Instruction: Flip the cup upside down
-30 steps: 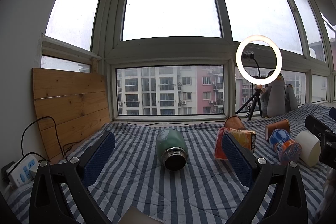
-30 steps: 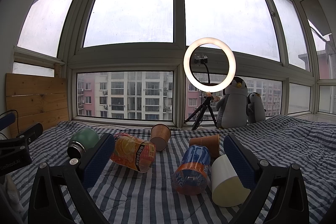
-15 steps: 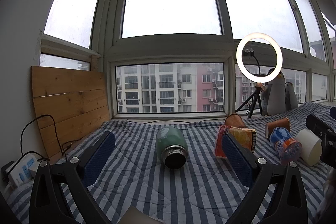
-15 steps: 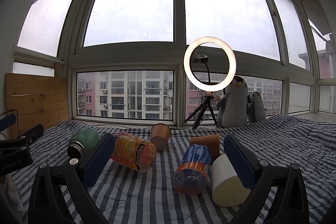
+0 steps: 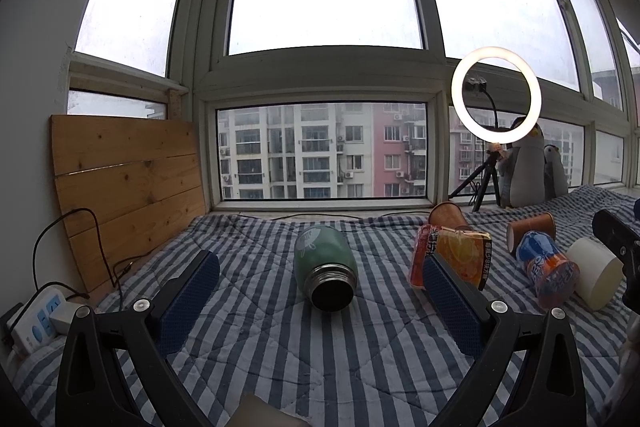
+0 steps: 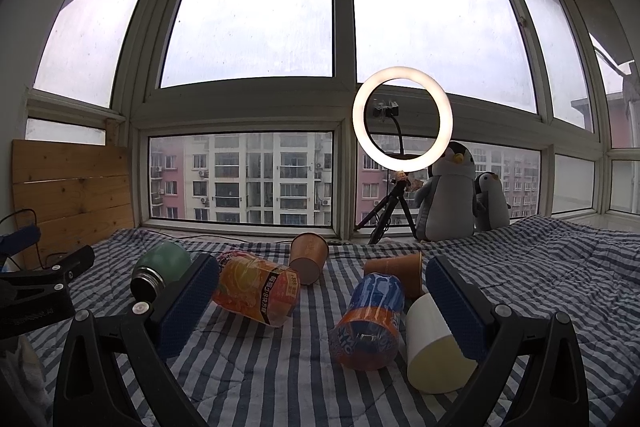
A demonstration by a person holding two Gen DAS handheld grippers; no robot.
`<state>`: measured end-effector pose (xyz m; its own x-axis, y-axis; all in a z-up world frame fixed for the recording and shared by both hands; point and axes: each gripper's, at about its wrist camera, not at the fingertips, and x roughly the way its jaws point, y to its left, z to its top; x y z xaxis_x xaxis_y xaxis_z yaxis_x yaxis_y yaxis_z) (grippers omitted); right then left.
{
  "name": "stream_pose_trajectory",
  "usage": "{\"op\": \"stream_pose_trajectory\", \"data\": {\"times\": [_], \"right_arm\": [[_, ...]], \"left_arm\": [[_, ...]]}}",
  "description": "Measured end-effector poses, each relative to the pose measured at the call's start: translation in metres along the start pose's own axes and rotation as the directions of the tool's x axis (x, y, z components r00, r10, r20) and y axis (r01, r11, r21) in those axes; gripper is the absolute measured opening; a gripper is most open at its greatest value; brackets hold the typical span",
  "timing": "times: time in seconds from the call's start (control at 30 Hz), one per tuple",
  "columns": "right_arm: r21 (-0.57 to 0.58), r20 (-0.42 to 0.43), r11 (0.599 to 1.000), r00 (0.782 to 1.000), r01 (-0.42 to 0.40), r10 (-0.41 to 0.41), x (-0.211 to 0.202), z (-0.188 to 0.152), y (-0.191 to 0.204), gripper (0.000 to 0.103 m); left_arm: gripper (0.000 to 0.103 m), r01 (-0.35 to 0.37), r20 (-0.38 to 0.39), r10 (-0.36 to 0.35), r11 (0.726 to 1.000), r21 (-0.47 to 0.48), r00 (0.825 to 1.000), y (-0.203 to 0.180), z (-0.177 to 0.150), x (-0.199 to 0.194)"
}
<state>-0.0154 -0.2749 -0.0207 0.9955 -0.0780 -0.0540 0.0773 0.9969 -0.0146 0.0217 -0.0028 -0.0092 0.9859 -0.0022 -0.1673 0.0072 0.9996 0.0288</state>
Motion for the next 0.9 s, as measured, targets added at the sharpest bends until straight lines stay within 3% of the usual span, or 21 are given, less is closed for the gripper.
{"op": "stream_pose_trajectory", "data": {"times": [0.33, 0.53, 0.73, 0.83, 0.9], "right_arm": [[0.008, 0.001, 1.000, 1.000, -0.008, 0.008, 0.001, -0.001, -0.001, 0.102], [0.007, -0.005, 1.000, 1.000, -0.018, 0.018, 0.002, 0.000, 0.001, 0.102], [0.007, -0.024, 0.999, 0.998, -0.054, 0.054, 0.002, 0.005, 0.001, 0.102], [0.022, -0.046, 0.997, 0.996, -0.078, 0.079, 0.004, 0.005, -0.003, 0.102], [0.028, -0.051, 0.996, 0.995, -0.081, 0.083, 0.004, 0.005, -0.005, 0.102]], "left_arm": [[0.103, 0.035, -0.149, -0.039, 0.999, -0.033, 0.988, 0.005, 0.000, 0.035], [0.103, 0.053, -0.278, -0.062, 0.998, -0.042, 0.959, 0.020, 0.015, 0.068], [0.103, 0.063, -0.419, -0.082, 0.996, -0.058, 0.904, 0.034, 0.051, 0.128], [0.103, 0.100, -0.503, -0.122, 0.993, -0.071, 0.856, 0.035, 0.063, 0.168], [0.103, 0.081, -0.536, -0.123, 0.991, -0.103, 0.835, 0.039, 0.067, 0.193]]}}
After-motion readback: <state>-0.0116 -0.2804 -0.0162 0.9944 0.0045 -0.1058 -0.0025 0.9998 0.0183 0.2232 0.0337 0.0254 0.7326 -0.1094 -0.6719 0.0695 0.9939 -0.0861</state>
